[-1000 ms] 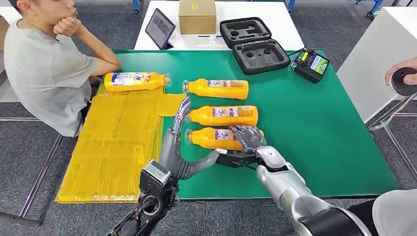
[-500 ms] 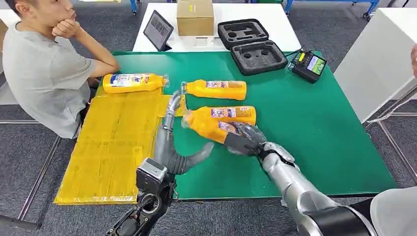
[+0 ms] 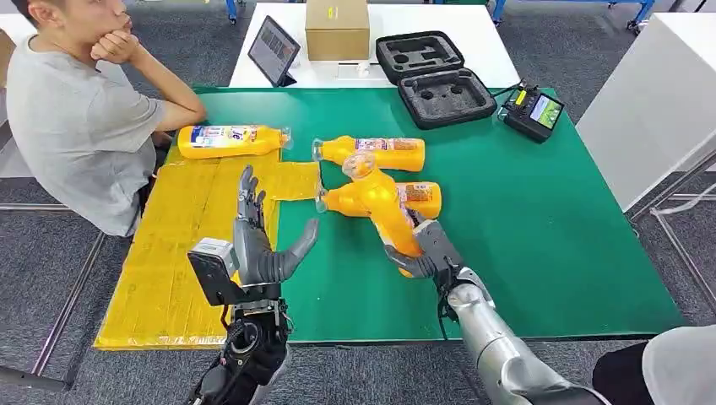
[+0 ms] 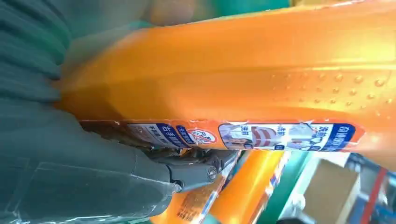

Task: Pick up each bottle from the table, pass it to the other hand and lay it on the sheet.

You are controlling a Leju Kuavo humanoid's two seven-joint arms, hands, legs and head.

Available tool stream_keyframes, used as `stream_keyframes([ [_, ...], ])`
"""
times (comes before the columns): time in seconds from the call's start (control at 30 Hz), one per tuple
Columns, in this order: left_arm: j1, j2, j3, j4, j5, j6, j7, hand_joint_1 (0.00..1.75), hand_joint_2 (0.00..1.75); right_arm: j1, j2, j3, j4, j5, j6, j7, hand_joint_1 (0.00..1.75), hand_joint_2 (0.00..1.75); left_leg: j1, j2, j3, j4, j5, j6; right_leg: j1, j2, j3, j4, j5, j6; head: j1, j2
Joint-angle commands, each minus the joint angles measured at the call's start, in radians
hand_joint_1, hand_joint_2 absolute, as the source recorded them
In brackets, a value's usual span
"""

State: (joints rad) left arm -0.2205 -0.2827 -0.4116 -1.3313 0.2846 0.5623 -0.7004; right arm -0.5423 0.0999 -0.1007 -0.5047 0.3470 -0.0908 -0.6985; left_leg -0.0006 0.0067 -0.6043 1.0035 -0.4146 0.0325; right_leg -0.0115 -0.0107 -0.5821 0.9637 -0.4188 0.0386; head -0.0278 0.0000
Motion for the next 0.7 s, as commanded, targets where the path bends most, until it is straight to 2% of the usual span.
stream_keyframes([
  [0.03, -0.066, 0.007, -0.053, 0.229, 0.162, -0.056, 0.051, 0.0, 1.75, 0.087, 0.006, 0.092, -0.214, -0.151, 0.001, 0.0, 1.75, 1.75, 0.0, -0.002, 0.003, -0.001, -0.001, -0.002, 0.0, -0.001, 0.003, -0.001, -0.001, -0.001, 0.0, 0.0],
  [0.13, -0.088, 0.012, -0.113, 0.304, 0.191, -0.09, 0.044, 0.0, 1.75, 0.122, 0.017, 0.151, -0.285, -0.173, -0.008, 0.0, 1.75, 1.75, 0.0, -0.001, 0.0, 0.0, -0.001, -0.002, -0.001, 0.0, 0.0, 0.0, -0.001, -0.001, 0.0, 0.0],
  [0.27, -0.108, 0.015, -0.182, 0.353, 0.183, -0.127, 0.047, 0.0, 1.75, 0.114, 0.035, 0.222, -0.279, -0.164, -0.046, 0.0, 1.75, 1.75, 0.0, 0.0, -0.002, 0.0, -0.001, -0.002, 0.0, 0.001, -0.003, 0.0, -0.001, -0.001, 0.0, 0.0],
  [0.53, -0.136, 0.008, -0.194, 0.408, 0.181, -0.141, 0.059, 0.0, 1.75, 0.088, 0.048, 0.266, -0.214, -0.153, -0.048, 0.0, 1.75, 1.75, 0.0, 0.001, -0.003, 0.0, -0.001, -0.001, 0.0, 0.001, -0.004, 0.0, -0.001, -0.001, 0.0, 0.0],
  [0.7, -0.152, 0.003, -0.185, 0.404, 0.162, -0.123, 0.025, 0.0, 1.75, 0.062, 0.077, 0.316, -0.154, -0.137, -0.058, 0.0, 1.75, 1.75, 0.0, 0.002, -0.004, 0.0, -0.001, -0.001, 0.0, 0.003, -0.005, 0.0, 0.0, -0.001, 0.0, 0.0],
])
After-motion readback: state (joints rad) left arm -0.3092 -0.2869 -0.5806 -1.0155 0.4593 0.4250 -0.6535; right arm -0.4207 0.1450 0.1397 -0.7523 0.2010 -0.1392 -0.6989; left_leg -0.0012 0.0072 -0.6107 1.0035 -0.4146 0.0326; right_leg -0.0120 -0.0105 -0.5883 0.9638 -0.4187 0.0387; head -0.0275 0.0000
